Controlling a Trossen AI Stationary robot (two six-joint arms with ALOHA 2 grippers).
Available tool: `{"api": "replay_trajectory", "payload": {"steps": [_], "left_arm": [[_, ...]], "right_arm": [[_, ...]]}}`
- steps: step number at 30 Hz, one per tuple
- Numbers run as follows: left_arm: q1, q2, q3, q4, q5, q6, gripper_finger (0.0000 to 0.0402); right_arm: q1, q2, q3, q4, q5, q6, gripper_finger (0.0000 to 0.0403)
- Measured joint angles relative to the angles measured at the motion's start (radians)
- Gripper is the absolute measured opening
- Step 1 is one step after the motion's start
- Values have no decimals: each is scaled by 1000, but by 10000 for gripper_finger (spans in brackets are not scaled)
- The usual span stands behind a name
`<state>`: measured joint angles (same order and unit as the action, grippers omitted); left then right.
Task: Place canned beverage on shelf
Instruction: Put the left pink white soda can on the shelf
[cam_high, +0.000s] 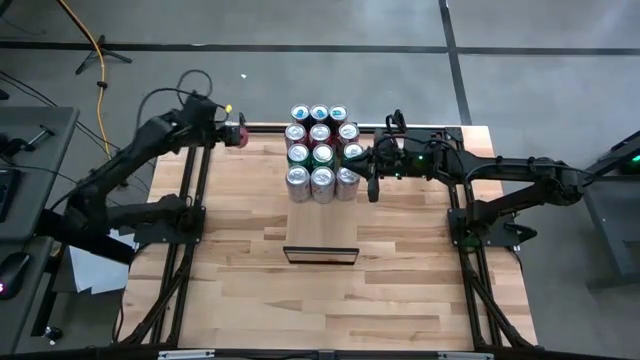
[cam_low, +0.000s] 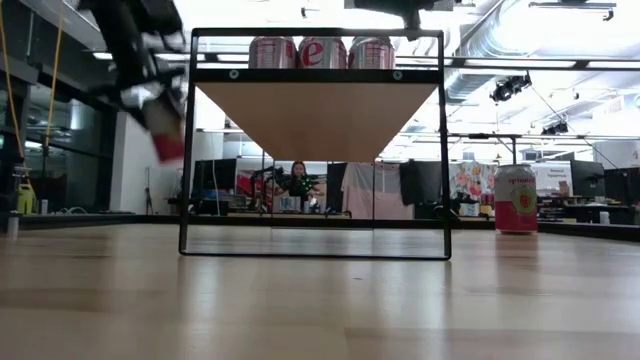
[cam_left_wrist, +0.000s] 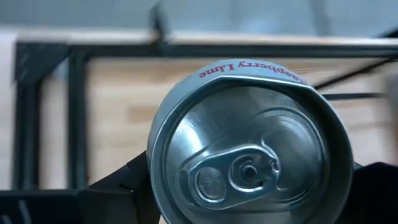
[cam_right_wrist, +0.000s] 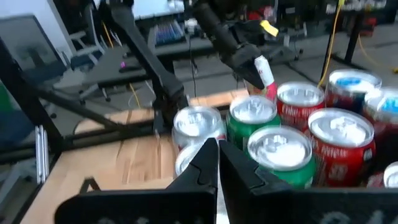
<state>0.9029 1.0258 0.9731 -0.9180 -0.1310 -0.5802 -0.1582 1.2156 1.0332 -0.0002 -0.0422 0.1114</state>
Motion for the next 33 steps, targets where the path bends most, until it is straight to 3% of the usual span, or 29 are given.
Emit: {"api": "replay_trajectory", "payload": {"steps": [8, 14, 17, 21, 27, 30, 33], "left_arm": [[-133, -170, 183, -7, 91, 88, 224], [-296, -180, 330, -6, 202, 226, 224], [-400, -135, 388, -3, 208, 275, 224], [-533, -33, 451, -2, 206, 376, 224], [-686, 157, 571, -2, 208, 498, 224], [-747, 244, 661, -2, 208, 548, 224], [-802, 317, 757, 0, 207, 600, 224]], "right_arm": [[0, 0, 0, 176, 0, 7, 0], [-8, 0, 1, 253, -46, 145, 19], [-15, 0, 1, 252, -106, 218, 64], [-18, 1, 38, 190, -179, 274, 162], [3, 35, 184, -21, -186, 202, 311], [16, 63, 269, -147, -186, 146, 354], [33, 97, 350, -260, -186, 80, 372]]}}
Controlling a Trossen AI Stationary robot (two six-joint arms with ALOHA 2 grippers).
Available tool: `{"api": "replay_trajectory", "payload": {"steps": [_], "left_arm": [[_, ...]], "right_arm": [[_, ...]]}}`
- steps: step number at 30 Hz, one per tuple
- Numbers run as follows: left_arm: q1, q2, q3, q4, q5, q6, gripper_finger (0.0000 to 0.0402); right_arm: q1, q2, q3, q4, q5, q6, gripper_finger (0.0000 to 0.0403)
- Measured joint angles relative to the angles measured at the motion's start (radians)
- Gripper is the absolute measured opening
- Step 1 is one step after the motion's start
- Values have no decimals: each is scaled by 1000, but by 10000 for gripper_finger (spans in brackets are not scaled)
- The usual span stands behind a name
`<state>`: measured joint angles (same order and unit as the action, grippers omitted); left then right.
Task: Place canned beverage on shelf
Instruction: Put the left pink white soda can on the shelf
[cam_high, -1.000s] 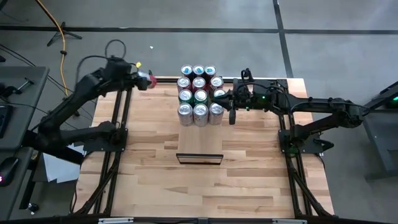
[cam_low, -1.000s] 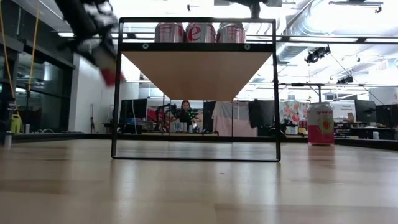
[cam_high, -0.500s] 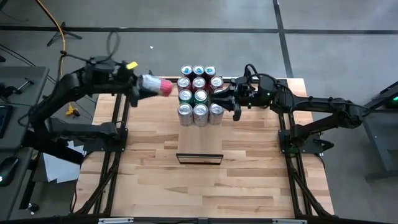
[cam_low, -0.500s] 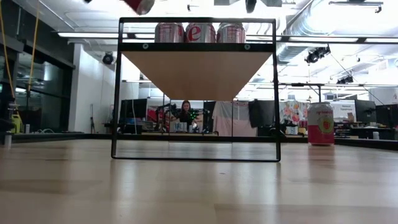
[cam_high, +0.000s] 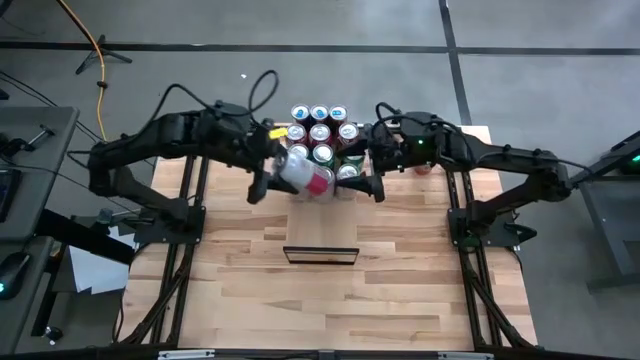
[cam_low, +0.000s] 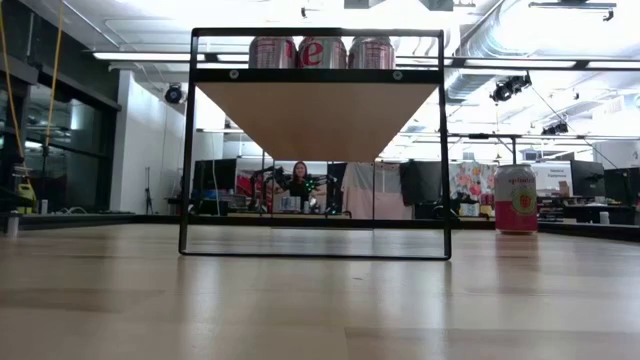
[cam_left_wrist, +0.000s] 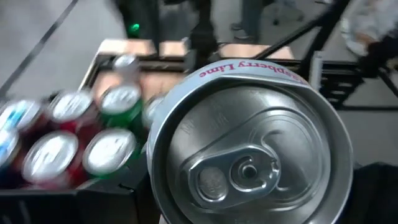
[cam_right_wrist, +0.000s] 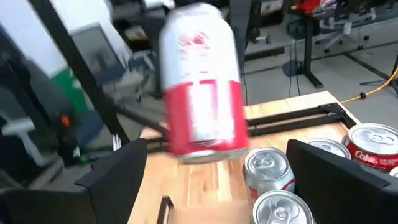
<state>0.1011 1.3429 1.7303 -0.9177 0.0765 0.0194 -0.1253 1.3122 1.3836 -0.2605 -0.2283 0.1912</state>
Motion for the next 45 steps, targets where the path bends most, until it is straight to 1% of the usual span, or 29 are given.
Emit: {"api": "replay_trajectory", "payload": {"steps": [4, 7, 9, 12, 14, 20, 23, 29, 34, 36, 42, 45], "left_arm": [[-55, 78, 92, -4, -16, 74, 224], [-88, 112, 122, -19, -55, 113, 224], [-110, 123, 125, -19, -86, 137, 224], [-142, 140, 125, -45, -144, 149, 224], [-160, 147, 125, -56, -165, 160, 224], [-206, 165, 125, -36, -195, 264, 228], [-226, 169, 125, -34, -186, 337, 225], [-265, 182, 125, -22, -164, 487, 231], [-294, 191, 125, -8, -152, 557, 230], [-301, 199, 125, -1, -127, 566, 230], [-317, 208, 125, 10, -129, 569, 238], [-318, 216, 125, 11, -127, 566, 239]], "right_arm": [[14, 51, 92, -97, 0, -85, 376], [16, 83, 133, -132, -8, -114, 376], [15, 100, 156, -143, -33, -114, 376], [15, 116, 171, -162, -124, -114, 376], [24, 127, 171, -173, -169, -113, 376], [80, 170, 171, -184, -176, -86, 376], [113, 190, 171, -178, -158, -46, 376], [171, 239, 171, -139, -164, 67, 376], [217, 261, 171, -99, -161, 133, 376], [234, 261, 171, -99, -156, 143, 376], [266, 259, 171, -85, -134, 142, 375], [270, 258, 171, -101, -131, 142, 367]]}}
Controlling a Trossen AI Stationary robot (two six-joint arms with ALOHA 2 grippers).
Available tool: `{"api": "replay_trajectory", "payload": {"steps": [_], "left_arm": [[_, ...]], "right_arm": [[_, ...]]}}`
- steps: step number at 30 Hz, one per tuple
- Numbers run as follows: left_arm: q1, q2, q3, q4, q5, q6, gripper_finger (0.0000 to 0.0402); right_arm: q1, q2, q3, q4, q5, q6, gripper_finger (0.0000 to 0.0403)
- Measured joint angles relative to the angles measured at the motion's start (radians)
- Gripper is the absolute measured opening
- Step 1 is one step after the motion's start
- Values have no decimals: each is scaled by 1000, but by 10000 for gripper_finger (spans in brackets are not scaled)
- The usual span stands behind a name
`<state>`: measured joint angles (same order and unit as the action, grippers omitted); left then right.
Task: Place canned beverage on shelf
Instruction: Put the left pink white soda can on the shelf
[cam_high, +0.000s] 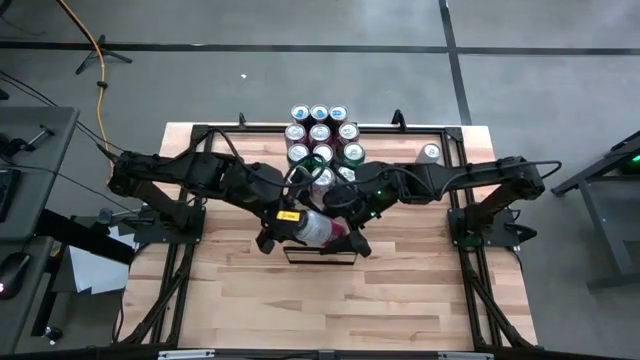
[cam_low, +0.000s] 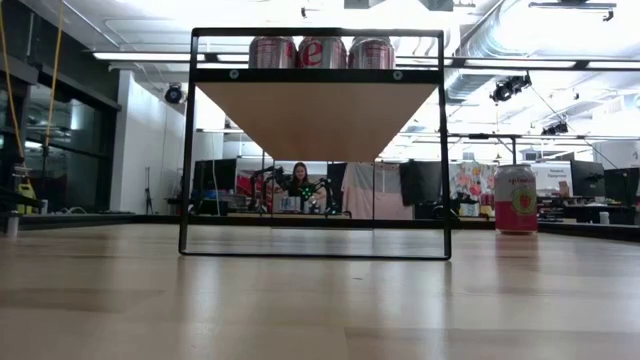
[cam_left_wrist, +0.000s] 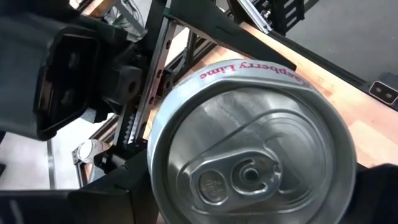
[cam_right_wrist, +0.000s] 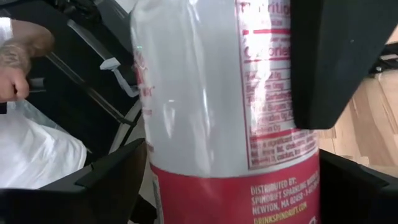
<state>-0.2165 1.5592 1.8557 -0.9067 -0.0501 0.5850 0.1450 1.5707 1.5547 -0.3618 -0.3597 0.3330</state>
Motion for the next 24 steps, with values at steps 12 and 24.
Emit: {"api": "replay_trajectory", "payload": {"steps": [12, 24], "left_arm": [[-3, 5, -8, 2, -12, -44, 242], [0, -3, 13, 5, -73, -288, 312]], "right_arm": [[-2, -1, 0, -31, -11, -41, 278], [-11, -93, 0, -154, -45, -147, 278]]}}
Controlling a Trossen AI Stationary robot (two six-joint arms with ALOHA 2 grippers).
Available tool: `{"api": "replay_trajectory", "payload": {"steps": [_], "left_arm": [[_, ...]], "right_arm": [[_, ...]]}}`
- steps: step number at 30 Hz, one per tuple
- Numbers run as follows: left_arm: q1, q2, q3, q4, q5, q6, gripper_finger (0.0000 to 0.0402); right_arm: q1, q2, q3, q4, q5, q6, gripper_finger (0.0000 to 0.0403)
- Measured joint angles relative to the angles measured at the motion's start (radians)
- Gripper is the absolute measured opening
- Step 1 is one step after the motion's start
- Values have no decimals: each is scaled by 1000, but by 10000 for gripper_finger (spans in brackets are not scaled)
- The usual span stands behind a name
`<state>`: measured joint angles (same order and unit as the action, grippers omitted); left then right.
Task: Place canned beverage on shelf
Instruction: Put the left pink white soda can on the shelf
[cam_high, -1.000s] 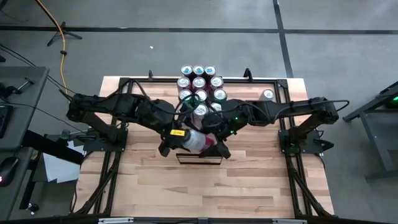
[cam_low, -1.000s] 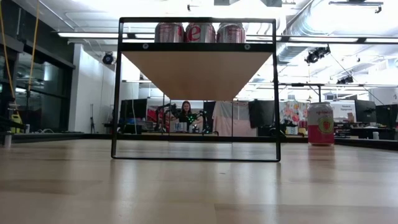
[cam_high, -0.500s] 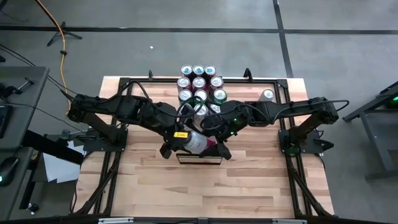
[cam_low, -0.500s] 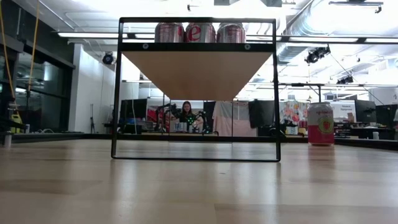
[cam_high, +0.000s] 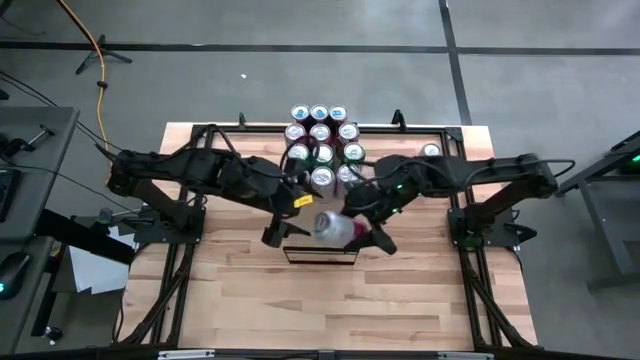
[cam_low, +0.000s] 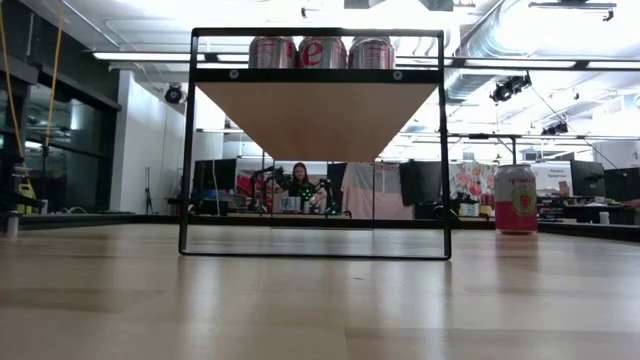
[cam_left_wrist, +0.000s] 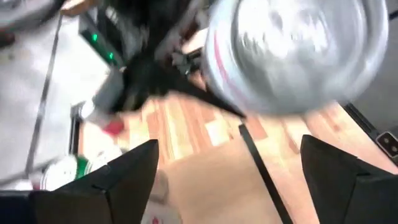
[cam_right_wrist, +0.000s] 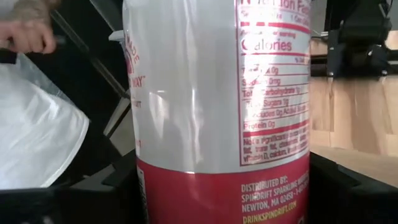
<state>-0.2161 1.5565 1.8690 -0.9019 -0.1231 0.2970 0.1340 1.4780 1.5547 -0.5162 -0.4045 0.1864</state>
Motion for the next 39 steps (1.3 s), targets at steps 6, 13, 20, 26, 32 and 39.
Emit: {"api": "replay_trajectory", "payload": {"steps": [6, 13, 20, 26, 32, 39], "left_arm": [[13, -43, -5, -90, -63, -216, 318], [21, -205, -234, 119, -100, -432, 315], [-40, -442, -746, 729, -260, -644, 315], [-76, -480, -1011, 1159, -398, -733, 315], [-81, -441, -1030, 1230, -408, -649, 315], [-75, -430, -1030, 1285, -379, -449, 315]], "right_arm": [[4, -66, 0, -132, 118, -8, 278], [41, -88, 0, -233, 203, -12, 278], [70, -88, 0, -349, 296, -38, 278], [70, -97, -33, -308, 300, -37, 278], [69, -152, -256, -40, 346, 54, 278], [65, -170, -379, 330, 547, 83, 278]]}}
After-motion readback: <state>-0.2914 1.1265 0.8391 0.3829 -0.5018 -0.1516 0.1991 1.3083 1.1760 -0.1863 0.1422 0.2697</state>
